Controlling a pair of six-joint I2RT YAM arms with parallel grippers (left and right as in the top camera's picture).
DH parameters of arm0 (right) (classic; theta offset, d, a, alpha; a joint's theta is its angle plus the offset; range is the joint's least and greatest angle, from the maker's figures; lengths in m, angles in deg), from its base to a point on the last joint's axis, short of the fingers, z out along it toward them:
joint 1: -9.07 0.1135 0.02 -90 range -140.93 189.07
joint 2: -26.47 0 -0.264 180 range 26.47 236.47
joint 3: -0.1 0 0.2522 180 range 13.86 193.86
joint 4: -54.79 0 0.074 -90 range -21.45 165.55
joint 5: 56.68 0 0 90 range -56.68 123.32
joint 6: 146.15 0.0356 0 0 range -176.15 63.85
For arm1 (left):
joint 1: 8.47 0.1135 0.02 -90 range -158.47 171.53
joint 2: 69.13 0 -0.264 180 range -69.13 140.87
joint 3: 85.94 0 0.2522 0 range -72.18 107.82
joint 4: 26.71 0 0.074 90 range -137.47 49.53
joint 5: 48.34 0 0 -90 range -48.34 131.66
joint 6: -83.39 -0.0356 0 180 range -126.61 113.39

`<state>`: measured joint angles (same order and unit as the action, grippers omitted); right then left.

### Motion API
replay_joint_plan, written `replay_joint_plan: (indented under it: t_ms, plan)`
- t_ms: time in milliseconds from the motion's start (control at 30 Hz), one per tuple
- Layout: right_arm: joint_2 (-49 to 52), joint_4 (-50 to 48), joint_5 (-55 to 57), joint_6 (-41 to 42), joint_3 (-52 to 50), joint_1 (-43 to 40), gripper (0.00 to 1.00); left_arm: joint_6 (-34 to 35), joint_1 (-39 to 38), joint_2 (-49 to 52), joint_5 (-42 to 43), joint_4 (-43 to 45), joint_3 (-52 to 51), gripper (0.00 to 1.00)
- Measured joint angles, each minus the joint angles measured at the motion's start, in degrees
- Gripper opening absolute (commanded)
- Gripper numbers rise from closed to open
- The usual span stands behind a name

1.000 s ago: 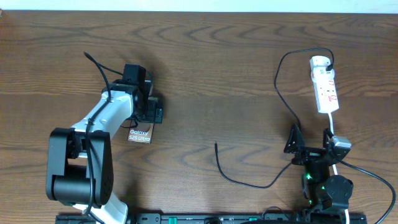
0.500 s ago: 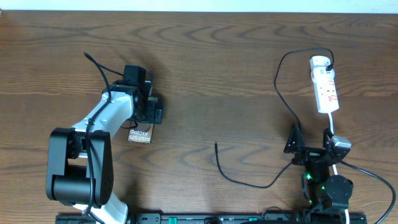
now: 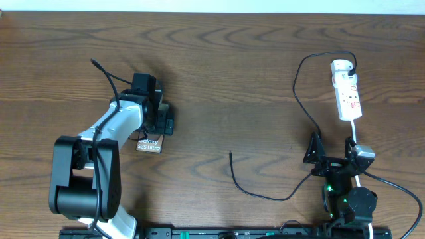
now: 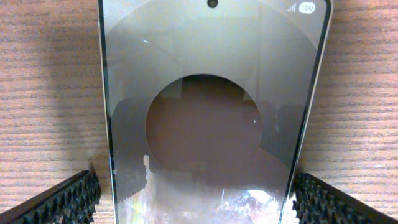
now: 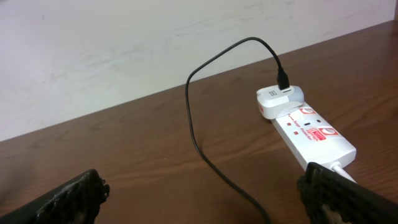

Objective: Plug charger to phone and switch on socket
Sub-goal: 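Lower the left gripper and close it on the phone's edges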

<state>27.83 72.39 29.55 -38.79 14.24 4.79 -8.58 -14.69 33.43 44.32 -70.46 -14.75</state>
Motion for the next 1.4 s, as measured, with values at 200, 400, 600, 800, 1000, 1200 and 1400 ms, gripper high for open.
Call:
replay_joint_plan:
  t_ms: [200,400,600,800,1000,1200,1400]
  plan:
    - [0.0,0.0,0.0,0.0,0.0,0.0,0.99,0.0,0.0,0.0,0.1,0.3,-0.2,0.98]
    - [0.0,0.0,0.0,0.0,0.0,0.0,0.99,0.0,0.0,0.0,0.2,0.4,-0.2,0.98]
    - [0.0,0.0,0.0,0.0,0.0,0.0,0.99,0.0,0.0,0.0,0.2,0.5,-0.2,0.98]
    - [0.0,0.0,0.0,0.0,0.0,0.0,0.99,0.0,0.0,0.0,0.2,0.5,-0.2,0.99]
    - [0.0,0.0,0.0,0.0,0.0,0.0,0.99,-0.4,0.0,0.0,0.2,0.5,-0.2,0.96]
    - [0.0,0.0,0.0,0.0,0.0,0.0,0.99,-0.7,0.0,0.0,0.2,0.5,-0.2,0.91]
    - [0.0,0.0,0.0,0.0,0.0,0.0,0.99,-0.9,0.0,0.0,0.2,0.5,-0.2,0.85]
